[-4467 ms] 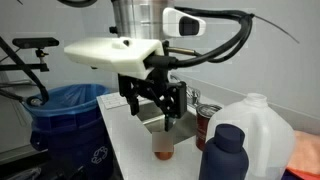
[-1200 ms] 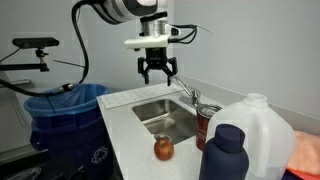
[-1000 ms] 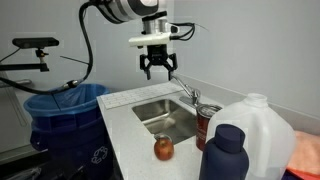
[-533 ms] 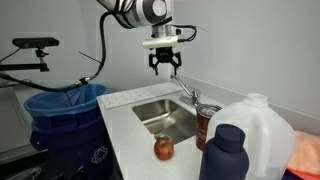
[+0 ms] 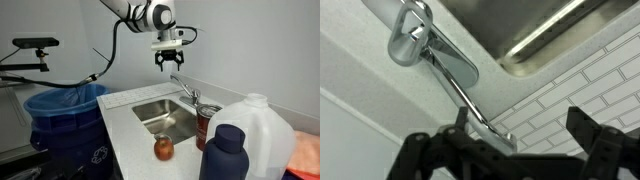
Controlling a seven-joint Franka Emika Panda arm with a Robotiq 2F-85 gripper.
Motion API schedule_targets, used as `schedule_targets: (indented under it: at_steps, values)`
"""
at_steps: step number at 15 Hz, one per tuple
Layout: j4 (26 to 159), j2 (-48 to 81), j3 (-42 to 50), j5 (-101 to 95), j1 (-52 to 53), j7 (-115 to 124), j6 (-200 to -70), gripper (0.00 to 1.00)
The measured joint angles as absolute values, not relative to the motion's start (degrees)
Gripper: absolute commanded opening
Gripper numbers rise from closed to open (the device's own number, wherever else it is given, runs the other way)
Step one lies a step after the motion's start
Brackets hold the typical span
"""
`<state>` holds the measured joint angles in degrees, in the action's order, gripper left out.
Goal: Move the tap nozzle to the right
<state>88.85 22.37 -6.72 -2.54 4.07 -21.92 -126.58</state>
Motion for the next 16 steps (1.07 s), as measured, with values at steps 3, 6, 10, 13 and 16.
schedule_targets:
  at_steps: [3,6,10,13,16]
  values:
    - [84.97,27.27,-7.75,-2.29,4.08,-21.90,-130.31,1.00]
    - [81.30,31.49,-9.12,-2.16,4.10,-21.90,-133.54,1.00]
    - [76.79,35.48,-11.27,-2.15,4.22,-21.90,-136.68,1.00]
    - [73.88,38.01,-12.45,-2.15,4.48,-22.02,-137.67,1.00]
    - [71.43,40.63,-12.77,-2.15,4.77,-22.06,-137.68,1.00]
